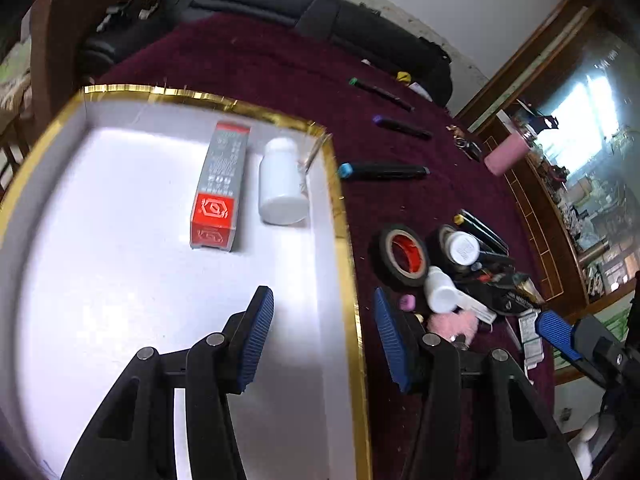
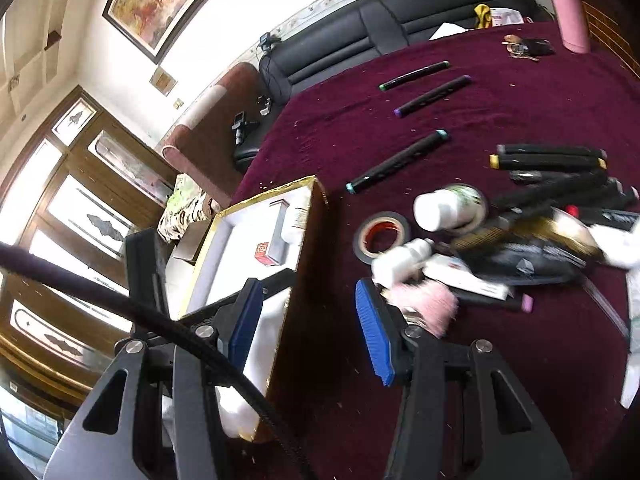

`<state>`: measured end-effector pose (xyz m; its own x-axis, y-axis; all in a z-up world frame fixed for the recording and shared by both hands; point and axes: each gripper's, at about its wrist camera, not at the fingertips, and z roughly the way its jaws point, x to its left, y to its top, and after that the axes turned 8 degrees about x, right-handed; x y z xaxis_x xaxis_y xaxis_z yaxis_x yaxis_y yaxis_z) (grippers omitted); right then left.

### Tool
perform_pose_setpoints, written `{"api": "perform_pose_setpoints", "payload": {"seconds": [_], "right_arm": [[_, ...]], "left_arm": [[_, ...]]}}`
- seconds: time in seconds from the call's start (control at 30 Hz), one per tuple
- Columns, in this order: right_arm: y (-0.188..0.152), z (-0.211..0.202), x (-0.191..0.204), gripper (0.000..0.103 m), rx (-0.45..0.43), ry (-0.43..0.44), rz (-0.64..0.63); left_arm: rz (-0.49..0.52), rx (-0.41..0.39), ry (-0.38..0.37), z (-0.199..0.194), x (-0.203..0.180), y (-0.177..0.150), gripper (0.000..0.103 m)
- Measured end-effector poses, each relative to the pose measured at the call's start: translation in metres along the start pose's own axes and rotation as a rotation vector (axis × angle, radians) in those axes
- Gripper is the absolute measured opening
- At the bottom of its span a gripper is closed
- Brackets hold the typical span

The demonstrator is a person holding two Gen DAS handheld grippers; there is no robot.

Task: Organize objects
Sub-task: 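Return both grippers to the pile and grasp the black snack bag with the left gripper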

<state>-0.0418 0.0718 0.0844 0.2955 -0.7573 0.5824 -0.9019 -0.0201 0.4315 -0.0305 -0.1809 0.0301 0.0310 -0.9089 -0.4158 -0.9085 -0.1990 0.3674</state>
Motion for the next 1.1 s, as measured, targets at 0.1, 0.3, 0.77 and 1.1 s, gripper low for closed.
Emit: {"api": "perform_pose_setpoints", "payload": {"seconds": [0.1,0.3,0.77,1.1], "right_arm": [[-0.009,-0.022,-0.011,0.048,-0.027,0.0,0.008],[-0.028,-0.099,-0.018,0.064,-0.232,-0.099,-0.055],[-0.054,-0.135,-0.137,0.102,-0.268,-0.065,0.156],[-0.066,-0.141,-0.181,0.102,-0.236,-0.083,0.23]], "left_arm": [[0.01,-0.027,0.003,-0.013,-0.008,-0.007,0.046],[0.105,-0.121,-0.016,-0.051,-0.057,-0.01,0.054],[0.553,-0.028,0.155,0.031,-0.194,-0.019,0.056],[1.022,0.01,0.41,0.087,-0.257,-0.036,0.056]]}}
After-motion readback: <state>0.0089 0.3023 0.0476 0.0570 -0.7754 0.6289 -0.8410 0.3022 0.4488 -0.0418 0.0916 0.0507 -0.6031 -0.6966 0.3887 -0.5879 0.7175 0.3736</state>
